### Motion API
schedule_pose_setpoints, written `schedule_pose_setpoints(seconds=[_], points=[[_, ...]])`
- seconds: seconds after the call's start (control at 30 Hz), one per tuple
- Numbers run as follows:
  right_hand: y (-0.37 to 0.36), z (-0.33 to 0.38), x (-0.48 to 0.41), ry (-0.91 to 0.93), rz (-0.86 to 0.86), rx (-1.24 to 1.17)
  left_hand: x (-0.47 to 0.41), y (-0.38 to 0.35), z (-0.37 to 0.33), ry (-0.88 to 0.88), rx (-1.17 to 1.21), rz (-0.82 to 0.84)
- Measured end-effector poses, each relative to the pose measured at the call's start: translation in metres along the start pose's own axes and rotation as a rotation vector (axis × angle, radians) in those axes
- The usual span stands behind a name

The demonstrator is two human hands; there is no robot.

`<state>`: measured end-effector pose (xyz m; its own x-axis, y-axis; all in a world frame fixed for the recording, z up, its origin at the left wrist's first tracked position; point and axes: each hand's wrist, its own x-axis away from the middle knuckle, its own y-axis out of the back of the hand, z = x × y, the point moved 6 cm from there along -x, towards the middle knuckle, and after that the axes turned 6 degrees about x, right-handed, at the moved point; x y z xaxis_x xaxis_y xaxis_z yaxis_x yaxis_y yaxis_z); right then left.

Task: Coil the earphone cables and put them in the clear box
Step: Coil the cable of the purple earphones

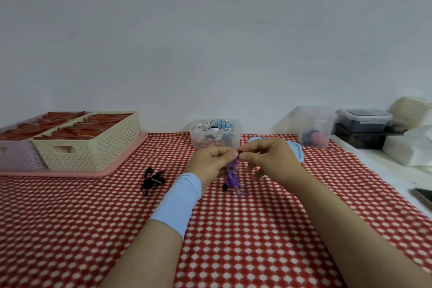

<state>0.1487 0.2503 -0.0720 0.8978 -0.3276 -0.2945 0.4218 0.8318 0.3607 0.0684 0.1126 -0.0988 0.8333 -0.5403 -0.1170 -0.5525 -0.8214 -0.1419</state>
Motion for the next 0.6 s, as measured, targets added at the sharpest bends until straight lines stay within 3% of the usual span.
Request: schedule_pose_setpoints(seconds=[0.13, 0.27, 0.5, 0.6], points=[[0.003, 0.004, 0.000, 0.053, -0.022, 0.044, 0.000, 0.001, -0.003, -0.016, -0.056, 0.022], [0.004, 0.005, 0.001, 0.048, -0.044, 0.033, 0.001, 0.000, -0.014, -0.168, -0.267, -0.033], [-0.003, -0.008, 0.001, -0.132, 0.026, -0.155, 0.010, -0.013, -0.035, -0.457, -0.669, -0.095], [-0.003, -0.014, 0.002, -0.179, 0.047, -0.171, 0.010, -0.016, -0.033, -0.487, -0.699, -0.054]])
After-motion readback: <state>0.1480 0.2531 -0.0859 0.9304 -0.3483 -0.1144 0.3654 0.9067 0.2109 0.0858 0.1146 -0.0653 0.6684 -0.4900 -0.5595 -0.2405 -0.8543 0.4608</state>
